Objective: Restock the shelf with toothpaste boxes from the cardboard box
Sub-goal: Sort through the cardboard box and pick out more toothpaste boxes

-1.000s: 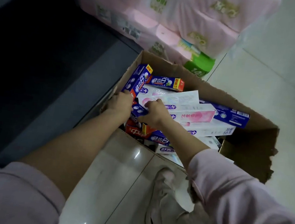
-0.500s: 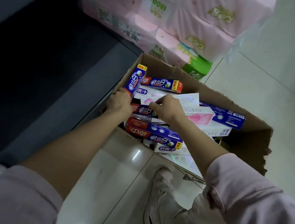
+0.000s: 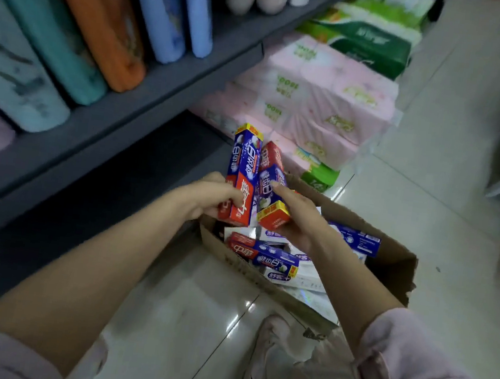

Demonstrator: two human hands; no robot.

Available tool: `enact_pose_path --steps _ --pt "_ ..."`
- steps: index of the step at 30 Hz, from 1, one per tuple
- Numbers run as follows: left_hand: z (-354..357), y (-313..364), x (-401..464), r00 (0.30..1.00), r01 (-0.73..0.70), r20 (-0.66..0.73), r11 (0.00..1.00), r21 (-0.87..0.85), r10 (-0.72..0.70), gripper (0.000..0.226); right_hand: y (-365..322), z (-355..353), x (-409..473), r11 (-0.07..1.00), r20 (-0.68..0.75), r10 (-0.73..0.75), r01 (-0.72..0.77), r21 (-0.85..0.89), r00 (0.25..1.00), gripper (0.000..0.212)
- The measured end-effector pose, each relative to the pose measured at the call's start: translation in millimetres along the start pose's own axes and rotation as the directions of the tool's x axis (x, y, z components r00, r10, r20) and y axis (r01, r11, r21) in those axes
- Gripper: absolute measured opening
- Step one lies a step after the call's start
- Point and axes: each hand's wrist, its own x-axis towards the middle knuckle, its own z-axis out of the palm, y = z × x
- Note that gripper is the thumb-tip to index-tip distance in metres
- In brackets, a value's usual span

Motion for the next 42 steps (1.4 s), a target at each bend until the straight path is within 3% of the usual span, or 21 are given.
enact_pose_path --steps 4,9,14,15,17,18,23,26,29,32,36,42 --pt "-14.9 34.3 -73.5 0.983 -0.175 -0.064 0.984 -0.038 0.172 0.031 -37.3 28.1 -58.8 0.992 0.083 -0.117 0.12 -0.028 0.99 0.035" --pt "-41.4 71.1 -174.4 0.9 -0.397 -0.233 0.914 -0.086 0.369 0.038 -92.6 82.3 -146.1 0.966 0.149 -0.255 0.258 -0.006 0.956 0.025" --pt "-86.6 95.9 -273.5 0.773 -0.547 -0.41 0.836 -0.046 0.483 0.039 -139.9 146.3 -231.7 0.909 0.183 -0.399 0.414 -0.051 0.898 0.058" --pt "-95.8 100.8 -292.3 0.734 -0.571 -0.45 0.821 -0.005 0.508 0.04 -147.6 158.5 -245.4 0.901 0.203 -0.414 0.431 -0.047 0.887 0.055" --pt "-118.7 107.9 -326.5 0.656 -0.582 -0.525 0.807 0.106 0.542 0.034 -159.9 185.3 -271.4 0.882 0.241 -0.446 0.469 -0.043 0.862 0.03" --pt "-132.9 108.7 -342.6 0.625 -0.569 -0.552 0.806 0.162 0.552 0.029 -164.4 199.1 -282.9 0.866 0.25 -0.471 0.498 -0.052 0.846 0.02" --pt "-195.8 107.7 -408.7 0.477 -0.445 -0.623 0.781 0.438 0.62 0.028 -179.6 255.6 -311.4 0.691 0.276 -0.658 0.707 -0.15 0.701 0.024" --pt "-232.8 96.9 -436.7 0.391 -0.29 -0.652 0.759 0.583 0.65 0.037 -188.9 288.4 -319.1 0.568 0.31 -0.729 0.792 -0.223 0.61 0.023" --pt "-267.0 90.0 -444.8 0.317 -0.163 -0.7 0.764 0.625 0.64 0.05 -196.8 316.0 -317.6 0.438 0.383 -0.754 0.843 -0.312 0.533 0.023" --pt "-295.3 98.5 -444.2 0.322 -0.073 -0.66 0.713 0.697 0.678 0.054 -207.5 344.7 -313.8 0.271 0.456 -0.772 0.878 -0.393 0.443 0.023" --pt "-329.3 122.6 -431.8 0.379 0.003 -0.665 0.718 0.697 0.644 0.056 -230.6 382.3 -298.8 0.106 0.521 -0.756 0.859 -0.5 0.397 0.042" --pt "-386.2 152.5 -417.8 0.291 0.106 -0.772 0.782 0.614 0.566 0.055 -266.0 431.0 -258.1 -0.027 0.537 -0.774 0.829 -0.559 0.337 0.05"
